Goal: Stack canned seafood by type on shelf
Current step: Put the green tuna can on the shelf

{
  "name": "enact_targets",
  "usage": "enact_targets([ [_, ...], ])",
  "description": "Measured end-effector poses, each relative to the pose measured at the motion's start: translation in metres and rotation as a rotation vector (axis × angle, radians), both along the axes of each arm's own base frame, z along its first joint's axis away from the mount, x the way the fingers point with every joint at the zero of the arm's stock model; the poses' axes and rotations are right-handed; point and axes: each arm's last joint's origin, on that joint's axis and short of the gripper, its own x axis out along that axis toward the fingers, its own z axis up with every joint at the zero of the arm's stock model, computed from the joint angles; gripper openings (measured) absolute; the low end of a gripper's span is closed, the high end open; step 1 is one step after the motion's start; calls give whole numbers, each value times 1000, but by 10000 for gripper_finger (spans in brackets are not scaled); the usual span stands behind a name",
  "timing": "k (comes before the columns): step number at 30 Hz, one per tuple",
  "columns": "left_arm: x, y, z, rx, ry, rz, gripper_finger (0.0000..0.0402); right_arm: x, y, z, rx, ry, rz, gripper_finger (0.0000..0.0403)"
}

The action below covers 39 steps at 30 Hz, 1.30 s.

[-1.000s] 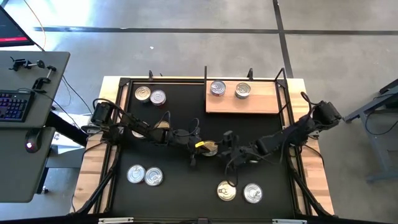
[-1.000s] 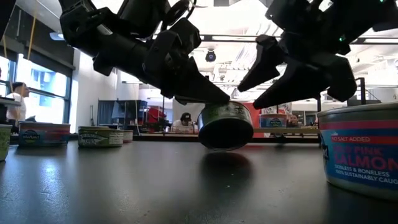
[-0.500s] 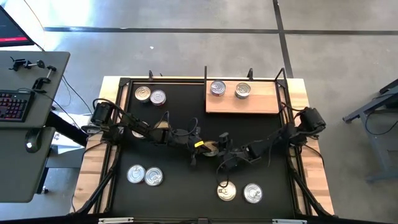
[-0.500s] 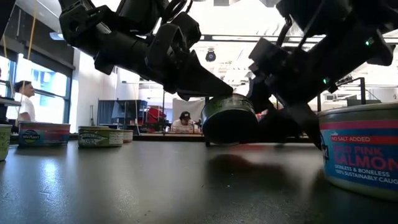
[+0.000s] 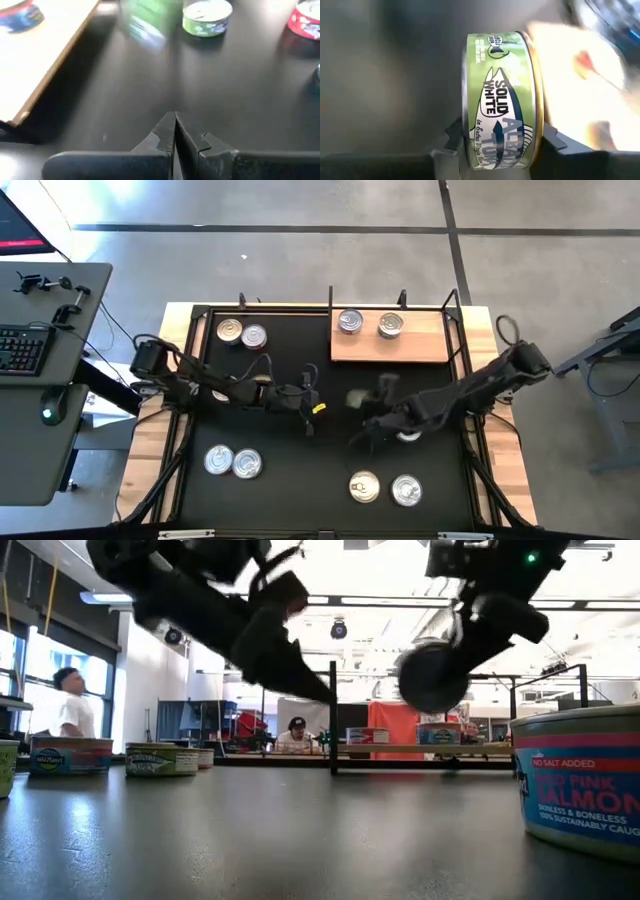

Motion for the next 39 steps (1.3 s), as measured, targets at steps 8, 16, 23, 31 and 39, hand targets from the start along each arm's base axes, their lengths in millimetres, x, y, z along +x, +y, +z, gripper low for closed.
enact_targets([
  [8, -1, -2, 1, -2, -6, 37, 1, -44, -72, 6, -197, 402, -285, 120],
  [16, 0, -9, 1, -2, -13, 20, 1, -70, -130, -46, -227, 486, -457, 120],
  [23, 0, -9, 1, 4, -14, 18, 1, -76, -154, -56, -180, 506, -505, 146],
  [31, 0, -9, 1, 4, -16, 18, 1, -71, -171, -39, 12, 528, -502, 280],
  [39, 0, -10, 1, -1, -16, 19, 1, -70, -193, -5, 292, 505, -535, 233],
])
